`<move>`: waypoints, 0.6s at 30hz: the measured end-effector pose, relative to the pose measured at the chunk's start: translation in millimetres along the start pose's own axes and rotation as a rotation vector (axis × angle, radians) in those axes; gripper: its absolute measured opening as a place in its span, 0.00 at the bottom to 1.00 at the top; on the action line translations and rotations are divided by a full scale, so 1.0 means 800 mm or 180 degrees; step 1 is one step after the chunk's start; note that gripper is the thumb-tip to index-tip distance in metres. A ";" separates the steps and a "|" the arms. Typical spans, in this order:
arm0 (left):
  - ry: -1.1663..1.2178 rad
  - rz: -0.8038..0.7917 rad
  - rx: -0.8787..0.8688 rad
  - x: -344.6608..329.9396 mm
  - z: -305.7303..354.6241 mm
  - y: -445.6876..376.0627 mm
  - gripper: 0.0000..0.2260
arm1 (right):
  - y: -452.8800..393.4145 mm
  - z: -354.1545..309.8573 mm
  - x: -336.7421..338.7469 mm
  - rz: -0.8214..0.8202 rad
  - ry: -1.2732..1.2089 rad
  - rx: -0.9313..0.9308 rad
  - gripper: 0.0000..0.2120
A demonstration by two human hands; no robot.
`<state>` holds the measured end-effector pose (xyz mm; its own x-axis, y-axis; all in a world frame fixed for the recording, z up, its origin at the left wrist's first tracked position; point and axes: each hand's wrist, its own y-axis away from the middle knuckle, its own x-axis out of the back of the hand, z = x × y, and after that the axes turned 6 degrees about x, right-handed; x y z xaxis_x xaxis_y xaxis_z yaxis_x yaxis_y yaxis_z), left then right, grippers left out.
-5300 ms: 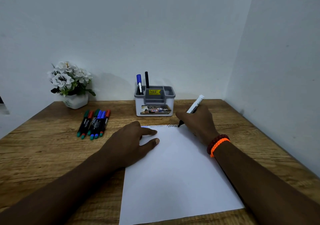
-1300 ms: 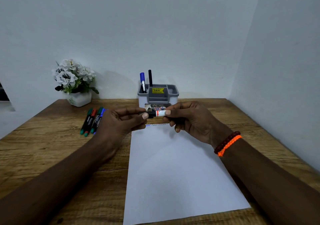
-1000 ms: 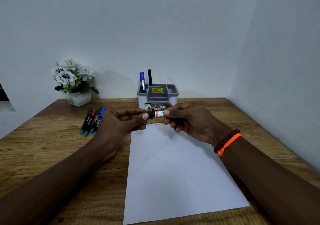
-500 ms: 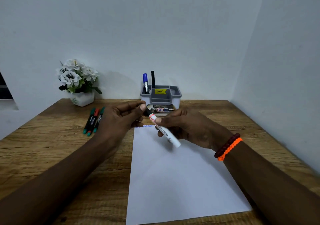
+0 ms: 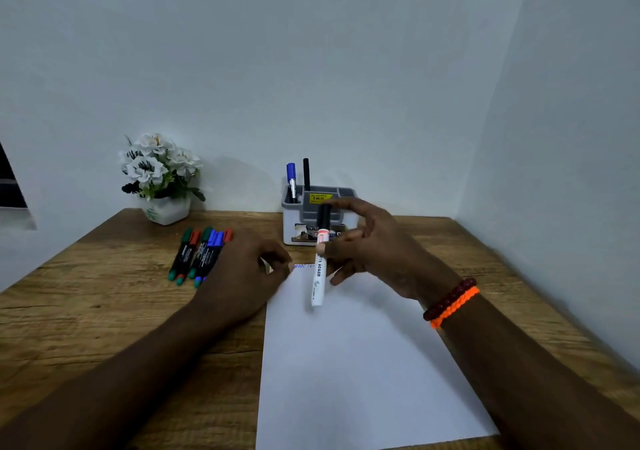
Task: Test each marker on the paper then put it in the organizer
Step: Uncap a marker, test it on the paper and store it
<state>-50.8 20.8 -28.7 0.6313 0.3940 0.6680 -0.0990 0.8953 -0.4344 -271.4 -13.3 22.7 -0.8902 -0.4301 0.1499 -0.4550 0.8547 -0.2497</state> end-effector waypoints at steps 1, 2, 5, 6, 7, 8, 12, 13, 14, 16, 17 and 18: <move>-0.0126 -0.0080 -0.0097 -0.001 -0.001 0.000 0.02 | -0.006 -0.002 0.004 0.0168 0.0063 0.0019 0.30; -0.0156 -0.0110 -0.0155 -0.002 -0.003 0.000 0.02 | -0.013 -0.005 0.010 0.0361 0.0134 0.0040 0.29; -0.0239 -0.0156 -0.0171 -0.004 -0.009 -0.002 0.03 | -0.050 -0.020 0.041 0.0908 0.0255 0.0170 0.28; -0.0292 -0.0192 -0.0118 -0.004 -0.011 -0.003 0.03 | -0.065 -0.026 0.055 0.1074 0.0358 0.0276 0.28; -0.0331 -0.0226 -0.0080 -0.005 -0.013 -0.003 0.03 | -0.080 -0.032 0.067 0.1231 0.0565 0.0412 0.27; -0.0363 -0.0240 -0.0055 -0.005 -0.014 -0.005 0.03 | -0.095 -0.035 0.078 0.1378 0.0850 0.0558 0.26; -0.0408 -0.0284 -0.0063 -0.007 -0.015 -0.006 0.03 | -0.152 -0.038 0.089 0.1634 0.2164 0.1019 0.23; -0.0402 -0.0286 -0.0063 -0.008 -0.017 -0.006 0.03 | -0.164 -0.036 0.086 0.1604 0.2442 0.1053 0.23; -0.0383 -0.0301 -0.0027 -0.009 -0.017 -0.006 0.04 | -0.176 -0.032 0.084 0.1558 0.2684 0.1059 0.22; -0.0340 -0.0319 0.0046 -0.009 -0.018 -0.006 0.05 | -0.193 -0.023 0.079 0.1457 0.3024 0.0989 0.21; -0.0328 -0.0317 0.0057 -0.010 -0.018 -0.006 0.05 | -0.197 -0.017 0.076 0.1371 0.3158 0.0896 0.21; -0.0337 -0.0322 0.0072 -0.010 -0.019 -0.006 0.05 | -0.202 -0.011 0.073 0.1275 0.3261 0.0795 0.21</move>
<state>-43.8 10.1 -41.4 0.5543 0.3202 0.7683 -0.0570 0.9355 -0.3488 -249.8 -173.8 79.9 -0.5886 0.4016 0.7016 -0.2341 0.7460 -0.6234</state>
